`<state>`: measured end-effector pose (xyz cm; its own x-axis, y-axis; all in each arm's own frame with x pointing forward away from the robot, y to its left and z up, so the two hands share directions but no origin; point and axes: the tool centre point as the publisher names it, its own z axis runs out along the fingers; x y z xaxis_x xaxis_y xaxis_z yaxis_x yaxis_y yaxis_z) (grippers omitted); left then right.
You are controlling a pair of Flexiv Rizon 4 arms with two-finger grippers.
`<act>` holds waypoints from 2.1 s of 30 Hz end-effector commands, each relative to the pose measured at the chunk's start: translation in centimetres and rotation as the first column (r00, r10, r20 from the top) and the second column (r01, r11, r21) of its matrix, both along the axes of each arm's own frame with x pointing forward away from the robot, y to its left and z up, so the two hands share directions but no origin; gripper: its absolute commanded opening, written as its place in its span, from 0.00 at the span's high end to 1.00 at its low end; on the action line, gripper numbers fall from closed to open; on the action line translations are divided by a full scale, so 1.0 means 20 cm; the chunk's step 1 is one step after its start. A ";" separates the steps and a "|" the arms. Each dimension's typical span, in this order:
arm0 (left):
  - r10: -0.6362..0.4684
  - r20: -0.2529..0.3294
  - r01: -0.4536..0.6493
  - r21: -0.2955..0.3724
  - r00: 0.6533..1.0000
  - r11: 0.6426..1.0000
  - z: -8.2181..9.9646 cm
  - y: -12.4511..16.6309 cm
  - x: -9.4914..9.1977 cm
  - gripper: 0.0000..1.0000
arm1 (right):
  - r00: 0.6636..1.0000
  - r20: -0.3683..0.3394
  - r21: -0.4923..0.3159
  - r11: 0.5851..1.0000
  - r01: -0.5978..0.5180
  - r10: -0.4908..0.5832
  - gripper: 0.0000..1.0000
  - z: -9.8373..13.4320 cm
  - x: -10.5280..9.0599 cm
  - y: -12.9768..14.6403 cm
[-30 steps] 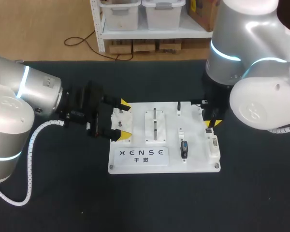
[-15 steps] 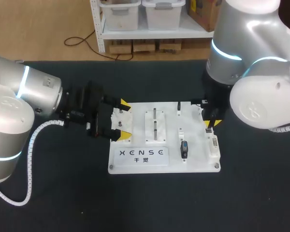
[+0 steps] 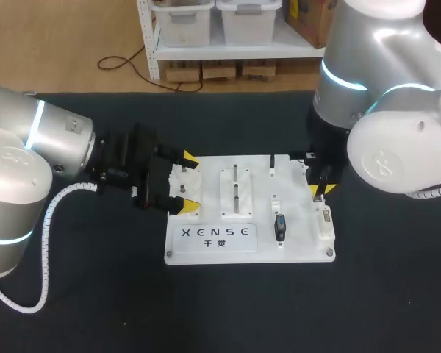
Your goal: Insert the Ethernet cable into its matching sockets.
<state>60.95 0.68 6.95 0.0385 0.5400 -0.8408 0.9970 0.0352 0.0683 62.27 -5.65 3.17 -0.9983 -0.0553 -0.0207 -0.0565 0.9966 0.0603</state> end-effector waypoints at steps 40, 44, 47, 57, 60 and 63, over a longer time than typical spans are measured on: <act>0.002 0.002 -0.002 -0.001 1.000 1.000 -0.01 0.00 0.00 0.00 | 1.000 0.023 -0.020 1.000 -0.009 0.010 1.00 -0.02 0.05 0.00; 0.002 0.002 -0.002 -0.001 1.000 1.000 -0.01 0.00 0.00 0.00 | 1.000 0.018 -0.012 1.000 -0.011 0.011 1.00 -0.02 0.05 0.00; 0.002 0.002 -0.002 -0.001 1.000 1.000 -0.01 0.00 0.00 0.00 | 1.000 0.021 -0.010 1.000 -0.013 0.013 1.00 -0.01 0.05 0.01; 0.002 0.002 -0.002 -0.001 1.000 1.000 -0.01 0.00 0.00 0.00 | 1.000 0.019 -0.011 1.000 -0.012 0.013 1.00 0.02 0.05 -0.02; 0.002 0.002 -0.002 -0.001 1.000 1.000 -0.01 0.00 0.00 0.00 | 1.000 0.013 -0.007 1.000 -0.011 0.011 1.00 0.03 0.04 -0.01; 0.002 0.002 -0.002 -0.001 1.000 1.000 -0.01 0.00 0.00 0.00 | 1.000 0.012 -0.005 1.000 -0.009 0.009 1.00 0.03 0.04 -0.01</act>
<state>60.95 0.68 6.95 0.0385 0.5400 -0.8408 0.9970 0.0352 0.0683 63.20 -5.75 3.62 -0.9974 -0.0651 -0.0303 -0.0667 0.9963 0.0536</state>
